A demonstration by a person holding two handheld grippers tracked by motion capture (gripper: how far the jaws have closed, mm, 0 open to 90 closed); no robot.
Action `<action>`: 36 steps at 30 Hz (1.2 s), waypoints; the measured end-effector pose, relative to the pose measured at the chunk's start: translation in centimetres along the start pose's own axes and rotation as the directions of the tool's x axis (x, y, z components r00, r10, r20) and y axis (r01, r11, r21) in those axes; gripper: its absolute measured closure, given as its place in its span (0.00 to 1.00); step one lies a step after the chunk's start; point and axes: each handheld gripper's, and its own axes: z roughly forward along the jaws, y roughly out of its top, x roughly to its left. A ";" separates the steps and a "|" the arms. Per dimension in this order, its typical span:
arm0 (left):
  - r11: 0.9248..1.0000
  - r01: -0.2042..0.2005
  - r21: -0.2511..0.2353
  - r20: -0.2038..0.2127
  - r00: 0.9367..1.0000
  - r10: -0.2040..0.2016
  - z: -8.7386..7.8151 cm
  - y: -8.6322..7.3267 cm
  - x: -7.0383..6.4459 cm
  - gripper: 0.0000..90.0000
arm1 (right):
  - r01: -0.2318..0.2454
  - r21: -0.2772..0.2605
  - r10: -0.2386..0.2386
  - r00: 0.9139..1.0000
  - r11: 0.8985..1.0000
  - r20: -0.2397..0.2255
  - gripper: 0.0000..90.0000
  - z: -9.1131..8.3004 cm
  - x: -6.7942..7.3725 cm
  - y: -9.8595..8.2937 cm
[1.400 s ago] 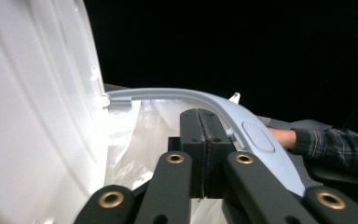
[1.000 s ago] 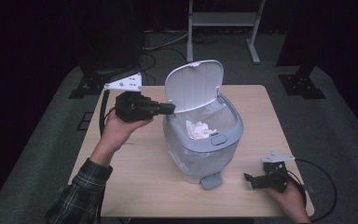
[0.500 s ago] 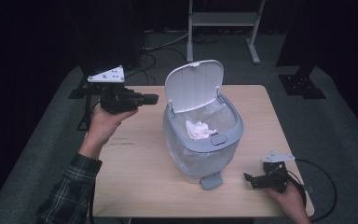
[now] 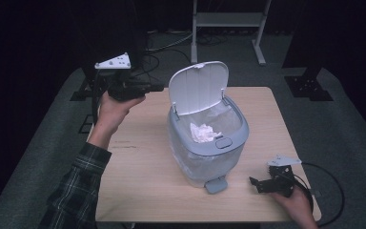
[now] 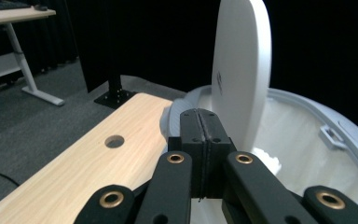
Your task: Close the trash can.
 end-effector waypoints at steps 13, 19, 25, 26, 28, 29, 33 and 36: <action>1.000 -0.002 -0.011 0.015 1.000 0.002 2.3 1.4 0.5 1.00 | 0.001 0.001 -0.001 1.000 1.000 0.000 0.00 -0.1 0.0 -0.1; 1.000 -0.027 -0.008 0.043 0.999 0.027 3.2 2.1 -0.5 1.00 | 0.003 0.001 -0.003 1.000 1.000 -0.001 0.00 -0.2 0.0 -0.1; 0.999 -0.037 -0.010 0.069 0.997 0.038 3.6 2.3 -1.3 1.00 | 0.007 0.001 -0.007 1.000 1.000 -0.004 0.00 -0.2 0.1 -0.2; 0.999 -0.035 -0.014 0.075 0.997 0.036 3.6 2.4 -1.5 1.00 | 0.007 0.001 -0.007 1.000 1.000 -0.004 0.00 -0.2 0.1 -0.2; 0.999 -0.037 -0.022 0.094 0.995 0.039 3.6 2.4 -1.8 1.00 | 0.007 0.001 -0.007 1.000 1.000 -0.004 0.00 -0.2 0.1 -0.2; 0.999 -0.044 -0.019 0.097 0.994 0.045 3.6 2.4 -2.0 1.00 | 0.007 0.001 -0.007 1.000 1.000 -0.004 0.00 -0.2 0.1 -0.2; 0.998 -0.052 -0.019 0.127 0.990 0.054 3.4 2.5 -2.9 1.00 | 0.009 0.002 -0.009 1.000 1.000 -0.004 0.00 -0.2 0.1 -0.2; 0.998 -0.064 -0.012 0.138 0.988 0.065 3.4 2.6 -3.5 1.00 | 0.009 0.002 -0.009 1.000 1.000 -0.004 0.00 -0.2 0.1 -0.2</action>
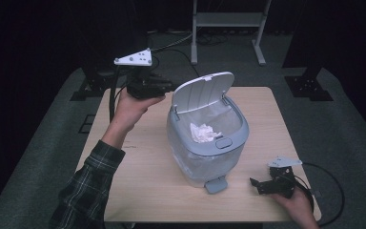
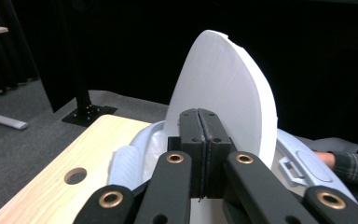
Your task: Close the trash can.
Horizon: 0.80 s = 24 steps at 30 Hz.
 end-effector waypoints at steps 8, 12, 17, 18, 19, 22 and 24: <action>1.000 -0.015 0.018 0.032 0.999 0.014 0.4 0.0 -1.1 1.00 | 0.000 0.000 0.000 1.000 1.000 0.000 0.00 0.0 0.0 0.0; 1.000 -0.014 0.027 0.057 0.998 0.012 0.8 0.0 -1.6 1.00 | -0.001 0.000 0.001 1.000 1.000 0.000 0.00 0.0 0.0 0.0; 0.999 -0.022 0.049 0.090 0.996 0.017 1.7 -0.1 -2.2 1.00 | 0.002 -0.001 -0.002 1.000 1.000 0.001 0.00 0.0 0.0 0.0; 0.998 -0.024 0.055 0.092 0.996 0.019 1.8 -0.1 -2.3 1.00 | 0.002 -0.001 -0.002 1.000 1.000 0.001 0.00 0.0 0.0 0.0; 0.998 -0.025 0.061 0.099 0.995 0.019 1.9 -0.1 -2.4 1.00 | 0.002 -0.001 -0.002 1.000 1.000 0.001 0.00 0.0 0.0 0.0; 0.997 -0.029 0.072 0.117 0.993 0.020 2.4 -0.2 -2.7 1.00 | 0.002 -0.001 -0.002 1.000 1.000 0.001 0.00 0.0 0.0 0.0; 0.997 -0.029 0.077 0.131 0.991 0.018 2.7 -0.3 -3.0 1.00 | 0.002 -0.001 -0.002 1.000 1.000 0.001 0.00 0.0 0.0 0.0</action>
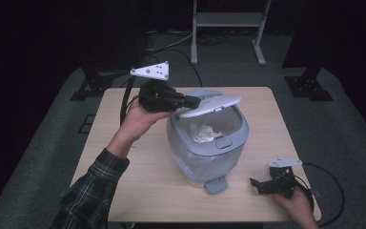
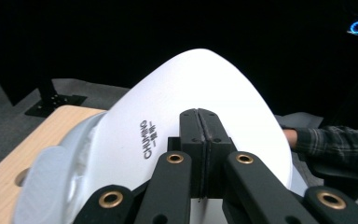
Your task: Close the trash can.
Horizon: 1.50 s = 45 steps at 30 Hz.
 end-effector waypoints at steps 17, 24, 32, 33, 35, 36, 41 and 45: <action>0.998 -0.013 0.054 0.065 0.998 0.010 3.3 -0.6 -1.7 1.00 | -0.002 0.001 0.002 1.000 1.000 -0.001 0.00 0.0 0.0 0.0; 0.997 -0.017 0.082 0.071 0.997 0.012 4.3 -0.9 -2.0 1.00 | -0.002 0.001 0.002 1.000 1.000 -0.001 0.00 0.0 0.0 0.0; 0.989 -0.036 0.142 0.062 0.998 0.027 5.4 -1.3 -2.5 1.00 | -0.002 0.001 0.002 1.000 1.000 -0.001 0.00 0.0 0.0 0.0; 0.989 -0.036 0.143 0.063 0.998 0.028 5.4 -1.2 -2.5 1.00 | -0.002 0.001 0.002 1.000 1.000 -0.001 0.00 0.0 0.0 0.0; 0.989 -0.034 0.145 0.060 0.998 0.026 5.5 -1.2 -2.5 1.00 | -0.002 0.001 0.002 1.000 1.000 -0.001 0.00 0.0 0.0 0.0; 0.989 -0.034 0.147 0.060 0.998 0.025 5.5 -1.2 -2.6 1.00 | -0.002 0.001 0.002 1.000 1.000 -0.001 0.00 0.0 0.0 0.0; 0.988 -0.035 0.152 0.060 0.998 0.026 6.0 -1.1 -2.7 1.00 | -0.002 0.001 0.002 1.000 1.000 -0.001 0.00 0.0 0.0 0.0; 0.986 -0.033 0.162 0.045 0.999 0.026 6.1 -1.4 -2.8 1.00 | -0.001 0.001 0.001 1.000 1.000 0.000 0.00 0.0 0.0 0.0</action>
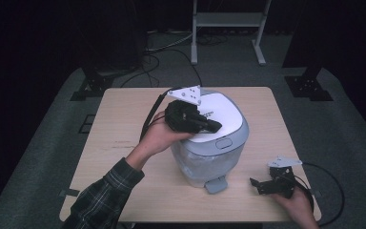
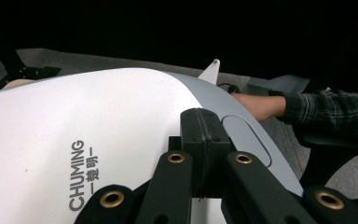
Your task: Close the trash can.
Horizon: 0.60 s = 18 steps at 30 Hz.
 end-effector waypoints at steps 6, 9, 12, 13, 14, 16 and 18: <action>1.000 -0.001 -0.010 0.002 1.000 0.001 -0.2 -0.1 -0.1 1.00 | -0.006 -0.002 0.006 1.000 1.000 0.001 0.00 0.0 0.0 0.0; 0.999 0.007 -0.032 -0.013 1.000 -0.008 -0.7 -0.3 0.0 0.86 | -0.006 -0.002 0.006 1.000 1.000 0.001 0.00 0.0 0.0 0.0; 0.999 0.018 -0.046 -0.046 0.999 -0.020 -1.4 -0.4 0.1 0.74 | -0.006 -0.002 0.006 1.000 1.000 0.001 0.00 0.0 0.0 0.0; 0.998 0.026 -0.054 -0.057 0.998 -0.029 -1.8 -0.4 0.2 0.68 | -0.006 -0.002 0.006 1.000 1.000 0.001 0.00 0.0 0.0 0.0; 0.998 0.029 -0.054 -0.060 0.998 -0.032 -2.1 -0.4 0.2 0.64 | -0.006 -0.002 0.006 1.000 1.000 0.000 0.00 0.0 0.0 0.0; 0.998 0.033 -0.053 -0.074 0.997 -0.036 -2.5 -0.4 0.2 0.52 | -0.006 -0.002 0.006 1.000 1.000 0.001 0.00 0.0 0.0 0.0; 0.997 0.039 -0.063 -0.085 0.995 -0.044 -3.0 -0.4 0.2 0.41 | -0.005 -0.002 0.005 1.000 1.000 0.001 0.00 0.0 0.0 0.0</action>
